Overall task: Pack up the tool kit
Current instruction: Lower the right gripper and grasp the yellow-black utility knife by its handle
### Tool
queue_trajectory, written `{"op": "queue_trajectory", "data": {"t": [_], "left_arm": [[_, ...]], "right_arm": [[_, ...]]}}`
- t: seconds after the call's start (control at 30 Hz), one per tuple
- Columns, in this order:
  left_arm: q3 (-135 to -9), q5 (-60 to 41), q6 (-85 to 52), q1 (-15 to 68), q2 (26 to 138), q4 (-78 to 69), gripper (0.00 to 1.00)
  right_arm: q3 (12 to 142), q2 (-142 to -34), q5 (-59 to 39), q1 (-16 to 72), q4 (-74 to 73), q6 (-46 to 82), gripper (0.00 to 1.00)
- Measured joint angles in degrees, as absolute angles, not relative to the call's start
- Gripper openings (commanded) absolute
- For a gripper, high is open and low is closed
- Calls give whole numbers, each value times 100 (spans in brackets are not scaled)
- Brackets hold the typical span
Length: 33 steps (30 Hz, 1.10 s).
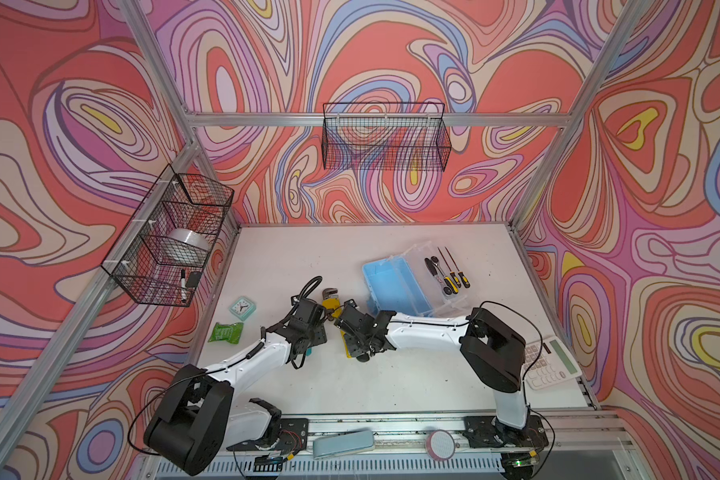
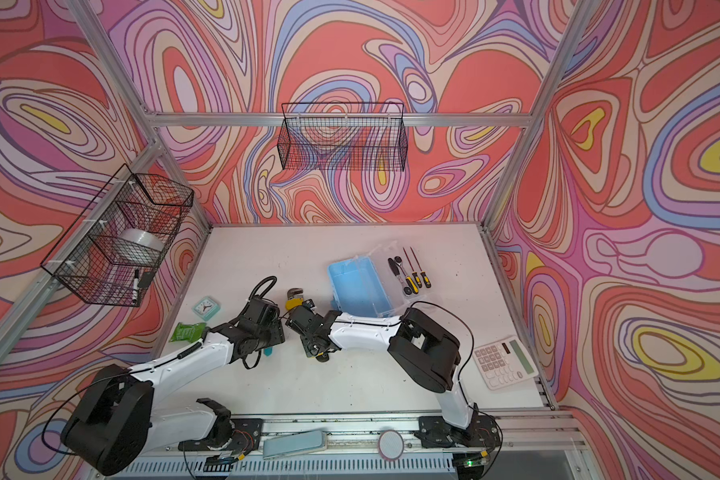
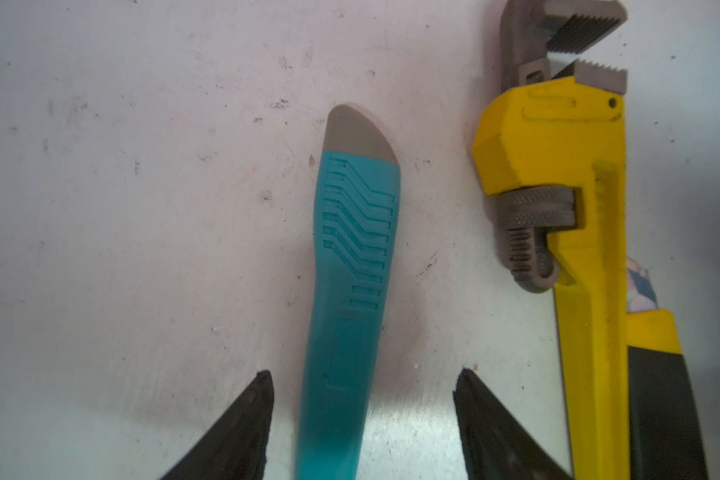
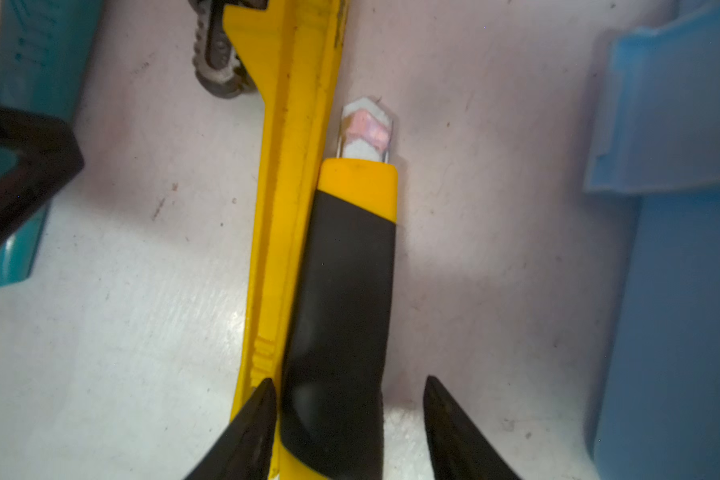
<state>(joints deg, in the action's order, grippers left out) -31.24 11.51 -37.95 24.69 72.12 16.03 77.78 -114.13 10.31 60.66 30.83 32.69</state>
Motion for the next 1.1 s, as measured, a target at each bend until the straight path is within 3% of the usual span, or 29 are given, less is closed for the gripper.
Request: {"op": "queue_trajectory", "data": {"t": [0.67, 1.1], "left_arm": [[-3124, 1153, -3815, 2469, 7207, 1601, 71], [-3105, 1131, -3885, 2467, 7155, 1601, 73]], "right_arm": [[7741, -11568, 965, 5778, 2998, 2888, 54], [7693, -11585, 969, 5706, 2794, 2530, 40]]}}
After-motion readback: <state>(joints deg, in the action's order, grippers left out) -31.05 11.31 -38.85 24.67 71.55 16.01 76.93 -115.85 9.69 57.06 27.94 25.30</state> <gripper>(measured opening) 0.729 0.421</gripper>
